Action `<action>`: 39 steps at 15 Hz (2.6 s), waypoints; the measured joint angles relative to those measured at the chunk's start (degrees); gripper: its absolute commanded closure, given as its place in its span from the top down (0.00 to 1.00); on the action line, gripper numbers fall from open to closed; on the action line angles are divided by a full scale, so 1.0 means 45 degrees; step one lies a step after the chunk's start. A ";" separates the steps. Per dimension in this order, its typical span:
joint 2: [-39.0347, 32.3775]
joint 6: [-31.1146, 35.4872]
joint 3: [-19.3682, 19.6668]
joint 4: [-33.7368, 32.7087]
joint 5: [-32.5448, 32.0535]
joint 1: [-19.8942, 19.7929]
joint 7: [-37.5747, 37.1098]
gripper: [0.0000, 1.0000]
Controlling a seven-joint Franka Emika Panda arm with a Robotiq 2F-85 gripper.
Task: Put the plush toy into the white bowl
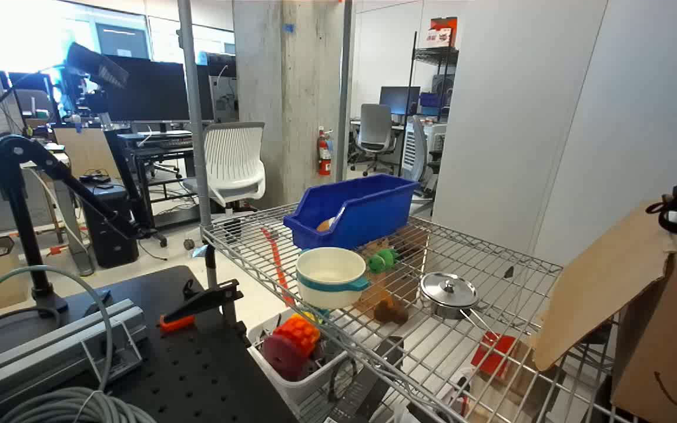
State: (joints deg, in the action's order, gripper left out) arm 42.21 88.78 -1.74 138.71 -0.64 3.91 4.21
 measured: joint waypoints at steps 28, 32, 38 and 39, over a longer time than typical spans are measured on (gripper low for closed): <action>-1.2494 1.2434 0.0468 -0.0713 0.0834 -0.1523 -0.6808 1.00; -1.4663 1.3367 0.0821 -0.1982 0.0843 -0.0951 -0.8034 1.00; -1.6731 1.3771 0.1509 -0.3807 0.0842 0.0259 -0.9181 1.00; -1.7004 1.3771 0.1604 -0.4078 0.0838 0.0441 -0.9302 0.75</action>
State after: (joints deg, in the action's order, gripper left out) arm -34.31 150.75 5.48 120.36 3.13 5.90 -37.65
